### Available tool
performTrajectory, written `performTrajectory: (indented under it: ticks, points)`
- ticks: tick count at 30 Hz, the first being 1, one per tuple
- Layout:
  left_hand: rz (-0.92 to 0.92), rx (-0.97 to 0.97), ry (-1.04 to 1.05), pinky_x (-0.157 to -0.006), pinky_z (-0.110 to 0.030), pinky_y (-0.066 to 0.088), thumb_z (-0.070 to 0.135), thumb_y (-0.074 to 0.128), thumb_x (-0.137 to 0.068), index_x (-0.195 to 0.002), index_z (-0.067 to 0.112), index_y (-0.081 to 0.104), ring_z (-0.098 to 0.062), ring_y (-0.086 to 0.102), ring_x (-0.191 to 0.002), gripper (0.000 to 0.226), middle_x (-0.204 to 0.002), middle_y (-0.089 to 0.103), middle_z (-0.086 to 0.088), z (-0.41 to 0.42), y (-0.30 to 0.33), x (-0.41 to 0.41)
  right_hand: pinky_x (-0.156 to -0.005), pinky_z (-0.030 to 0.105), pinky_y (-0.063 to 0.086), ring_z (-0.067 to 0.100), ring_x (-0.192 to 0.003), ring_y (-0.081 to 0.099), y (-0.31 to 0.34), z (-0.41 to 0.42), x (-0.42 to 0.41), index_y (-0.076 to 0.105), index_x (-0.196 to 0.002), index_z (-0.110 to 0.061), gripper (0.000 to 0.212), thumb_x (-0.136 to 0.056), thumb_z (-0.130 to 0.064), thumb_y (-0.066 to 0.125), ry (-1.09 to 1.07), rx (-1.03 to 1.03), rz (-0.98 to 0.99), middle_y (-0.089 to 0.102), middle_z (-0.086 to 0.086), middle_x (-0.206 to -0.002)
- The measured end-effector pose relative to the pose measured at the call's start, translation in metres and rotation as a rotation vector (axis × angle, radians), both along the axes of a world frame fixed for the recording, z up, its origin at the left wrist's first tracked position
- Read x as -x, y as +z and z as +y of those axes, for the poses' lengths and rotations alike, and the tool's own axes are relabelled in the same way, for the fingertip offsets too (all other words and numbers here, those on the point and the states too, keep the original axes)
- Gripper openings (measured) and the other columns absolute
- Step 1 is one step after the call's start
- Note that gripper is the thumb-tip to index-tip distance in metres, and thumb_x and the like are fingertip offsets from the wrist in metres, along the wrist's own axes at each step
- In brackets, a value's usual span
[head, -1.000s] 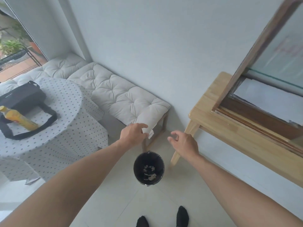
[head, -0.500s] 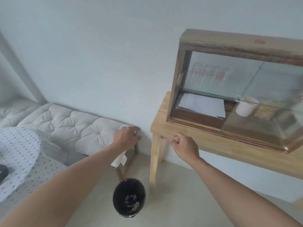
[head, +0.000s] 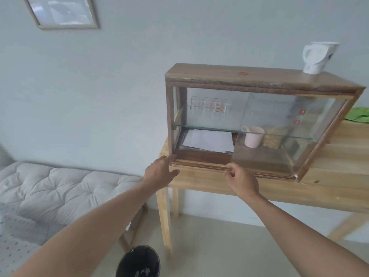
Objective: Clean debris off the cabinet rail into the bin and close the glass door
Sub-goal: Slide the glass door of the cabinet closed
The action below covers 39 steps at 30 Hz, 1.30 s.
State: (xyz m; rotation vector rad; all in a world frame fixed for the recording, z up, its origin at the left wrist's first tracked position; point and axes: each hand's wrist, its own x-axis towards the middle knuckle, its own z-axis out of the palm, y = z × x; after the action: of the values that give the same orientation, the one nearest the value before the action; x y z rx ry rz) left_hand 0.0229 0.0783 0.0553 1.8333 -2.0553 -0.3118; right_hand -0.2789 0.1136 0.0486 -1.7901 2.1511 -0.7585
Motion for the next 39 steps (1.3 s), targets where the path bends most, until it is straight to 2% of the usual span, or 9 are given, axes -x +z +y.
performTrajectory:
  ticks: [4, 9, 15, 17, 19, 22, 29, 34, 39]
  points:
    - [-0.018, 0.023, -0.007, -0.100, -0.046, 0.050, 0.054, 0.072, -0.092, -0.166, 0.035, 0.019, -0.028, 0.049, -0.136, 0.093, -0.162, 0.040, 0.003, -0.007, 0.002, 0.016, -0.085, 0.040, 0.053, 0.024, -0.111, 0.070, 0.001, -0.003, 0.024, 0.066, -0.134, -0.025, 0.038, -0.097, -0.033, 0.063, -0.014, 0.077, -0.023, 0.075, -0.009, -0.112]
    - [0.001, 0.033, 0.054, -0.114, -0.055, 0.038, 0.055, 0.075, -0.091, -0.167, 0.025, -0.007, -0.037, 0.033, -0.151, 0.115, -0.175, 0.010, -0.008, -0.016, 0.003, 0.020, -0.090, 0.044, 0.054, 0.031, -0.119, 0.062, 0.001, -0.012, 0.044, 0.061, -0.141, -0.016, 0.047, -0.096, -0.025, 0.069, 0.014, 0.181, 0.027, 0.060, 0.006, -0.131]
    - [0.001, 0.059, 0.071, -0.115, -0.058, 0.035, 0.059, 0.073, -0.089, -0.165, 0.018, -0.018, -0.034, 0.026, -0.155, 0.126, -0.176, -0.007, -0.002, -0.028, 0.007, 0.014, -0.106, 0.060, 0.046, 0.044, -0.134, 0.047, 0.018, -0.026, 0.064, 0.052, -0.151, -0.010, 0.066, -0.090, -0.025, 0.073, 0.030, 0.467, 0.408, 0.045, 0.019, -0.152]
    - [-0.006, 0.082, 0.067, -0.115, -0.058, 0.034, 0.060, 0.073, -0.089, -0.165, 0.019, -0.020, -0.032, 0.025, -0.156, 0.127, -0.176, -0.010, 0.000, -0.033, 0.008, 0.013, -0.121, 0.063, 0.029, 0.044, -0.154, 0.029, 0.032, -0.035, 0.074, 0.038, -0.162, -0.013, 0.080, -0.091, -0.032, 0.069, 0.055, 0.521, 0.548, 0.026, 0.019, -0.169]
    - [0.004, 0.094, 0.068, -0.116, -0.057, 0.033, 0.060, 0.073, -0.088, -0.165, 0.020, -0.021, -0.030, 0.022, -0.157, 0.128, -0.176, -0.012, 0.001, -0.037, 0.009, 0.013, -0.128, 0.064, 0.010, 0.041, -0.163, 0.008, 0.046, -0.046, 0.085, 0.021, -0.169, -0.016, 0.093, -0.091, -0.039, 0.068, 0.076, 0.570, 0.665, 0.006, 0.015, -0.178]
    - [0.014, 0.107, 0.062, -0.118, -0.058, 0.032, 0.061, 0.074, -0.087, -0.163, 0.027, -0.024, -0.028, 0.018, -0.159, 0.129, -0.176, -0.013, 0.004, -0.041, 0.009, 0.014, -0.126, 0.072, 0.004, 0.043, -0.164, -0.003, 0.060, -0.066, 0.102, 0.009, -0.171, -0.016, 0.107, -0.089, -0.047, 0.071, 0.074, 0.619, 0.774, -0.003, 0.016, -0.178]
    - [0.097, 0.126, 0.042, -0.118, -0.060, 0.031, 0.054, 0.078, -0.084, -0.161, 0.031, -0.025, -0.025, 0.021, -0.158, 0.131, -0.176, 0.005, 0.006, -0.047, 0.008, 0.018, -0.123, 0.077, 0.001, 0.044, -0.163, -0.002, 0.066, -0.093, 0.131, 0.007, -0.170, -0.015, 0.117, -0.083, -0.059, 0.072, 0.092, 0.626, 0.906, -0.003, 0.017, -0.178]
    - [0.156, 0.131, 0.029, -0.117, -0.062, 0.032, 0.053, 0.081, -0.082, -0.161, 0.035, -0.029, -0.029, 0.030, -0.155, 0.136, -0.176, 0.013, 0.003, -0.051, 0.002, 0.021, -0.122, 0.078, 0.007, 0.046, -0.163, -0.002, 0.064, -0.096, 0.132, 0.008, -0.170, -0.013, 0.103, -0.089, -0.060, 0.051, 0.101, 0.622, 0.942, -0.002, 0.018, -0.178]
    - [0.203, 0.145, 0.036, -0.117, -0.060, 0.032, 0.052, 0.083, -0.080, -0.160, 0.039, -0.030, -0.029, 0.034, -0.153, 0.139, -0.175, 0.015, 0.003, -0.054, -0.004, 0.021, -0.124, 0.076, 0.002, 0.046, -0.163, 0.000, 0.068, -0.095, 0.116, 0.008, -0.170, -0.012, 0.114, -0.086, -0.057, 0.071, 0.115, 0.653, 0.941, -0.002, 0.018, -0.178]
